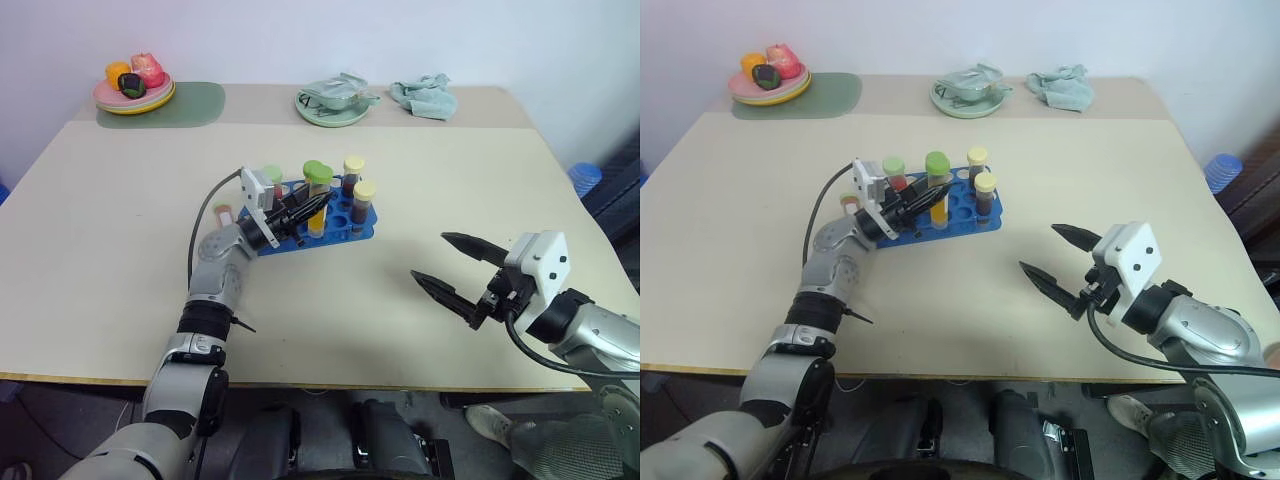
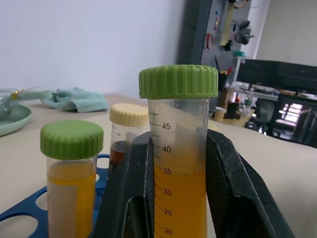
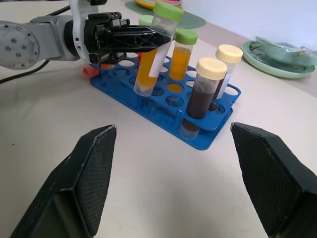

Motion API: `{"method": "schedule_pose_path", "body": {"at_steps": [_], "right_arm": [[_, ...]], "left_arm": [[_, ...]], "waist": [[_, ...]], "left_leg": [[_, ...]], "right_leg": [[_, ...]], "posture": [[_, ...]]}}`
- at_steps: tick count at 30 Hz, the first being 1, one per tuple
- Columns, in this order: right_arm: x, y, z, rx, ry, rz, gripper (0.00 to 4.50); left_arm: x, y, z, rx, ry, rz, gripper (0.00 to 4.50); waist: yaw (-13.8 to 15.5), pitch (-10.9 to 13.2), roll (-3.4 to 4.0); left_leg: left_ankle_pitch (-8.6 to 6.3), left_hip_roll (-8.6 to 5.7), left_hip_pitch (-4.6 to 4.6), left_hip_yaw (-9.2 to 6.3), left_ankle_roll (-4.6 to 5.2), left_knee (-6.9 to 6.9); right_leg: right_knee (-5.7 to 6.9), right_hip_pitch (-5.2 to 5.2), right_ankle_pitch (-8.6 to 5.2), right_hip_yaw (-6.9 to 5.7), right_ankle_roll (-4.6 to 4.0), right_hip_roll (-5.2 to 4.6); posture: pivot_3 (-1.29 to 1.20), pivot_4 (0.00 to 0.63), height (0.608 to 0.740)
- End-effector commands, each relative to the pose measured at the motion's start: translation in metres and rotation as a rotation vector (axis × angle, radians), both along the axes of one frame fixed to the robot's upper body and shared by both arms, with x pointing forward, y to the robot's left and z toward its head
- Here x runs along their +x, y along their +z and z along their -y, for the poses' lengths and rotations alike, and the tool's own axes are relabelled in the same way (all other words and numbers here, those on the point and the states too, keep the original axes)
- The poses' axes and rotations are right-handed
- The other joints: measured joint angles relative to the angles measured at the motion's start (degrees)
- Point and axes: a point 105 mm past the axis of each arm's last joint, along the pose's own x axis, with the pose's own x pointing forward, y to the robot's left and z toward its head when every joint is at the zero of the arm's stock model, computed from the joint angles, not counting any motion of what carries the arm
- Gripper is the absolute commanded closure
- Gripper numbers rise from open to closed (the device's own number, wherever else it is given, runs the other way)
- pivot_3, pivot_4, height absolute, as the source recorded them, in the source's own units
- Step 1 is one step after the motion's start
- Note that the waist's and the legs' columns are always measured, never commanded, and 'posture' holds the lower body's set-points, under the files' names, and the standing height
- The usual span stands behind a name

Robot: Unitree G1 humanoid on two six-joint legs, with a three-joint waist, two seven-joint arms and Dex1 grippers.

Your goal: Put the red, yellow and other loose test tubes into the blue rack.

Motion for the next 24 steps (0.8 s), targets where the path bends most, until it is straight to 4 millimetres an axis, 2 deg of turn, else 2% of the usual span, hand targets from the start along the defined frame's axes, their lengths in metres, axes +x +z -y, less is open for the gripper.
{"method": "schedule_pose_path", "body": {"at_steps": [1, 8, 24], "right_arm": [[-0.003, 0.012, -0.006, -0.005, 0.012, 0.065, 0.72], [-0.003, 0.014, -0.007, -0.002, 0.005, 0.070, 0.72], [-0.002, 0.017, -0.006, -0.004, -0.001, 0.078, 0.72]], "left_arm": [[0.004, -0.005, -0.003, 0.045, 0.023, -0.001, 3.71], [0.011, -0.008, -0.005, 0.076, 0.052, 0.010, 3.71], [0.006, -0.024, 0.008, 0.080, -0.035, -0.068, 3.71]], "waist": [[0.00, 0.00, 0.00], [-0.08, -0.02, 0.00], [0.02, -0.12, 0.00]], "left_leg": [[0.00, 0.00, 0.00, 0.00, 0.00, 0.00], [0.00, 0.00, 0.02, 0.00, 0.00, 0.00], [-0.02, 0.01, 0.05, 0.00, 0.03, 0.01]], "right_leg": [[0.00, 0.00, 0.00, 0.00, 0.00, 0.00], [0.01, 0.01, 0.00, 0.01, 0.00, 0.01], [0.00, 0.07, 0.00, 0.01, 0.00, 0.02]], "posture": [[0.00, 0.150, 0.740], [0.00, 0.150, 0.740], [0.00, 0.150, 0.740]]}}
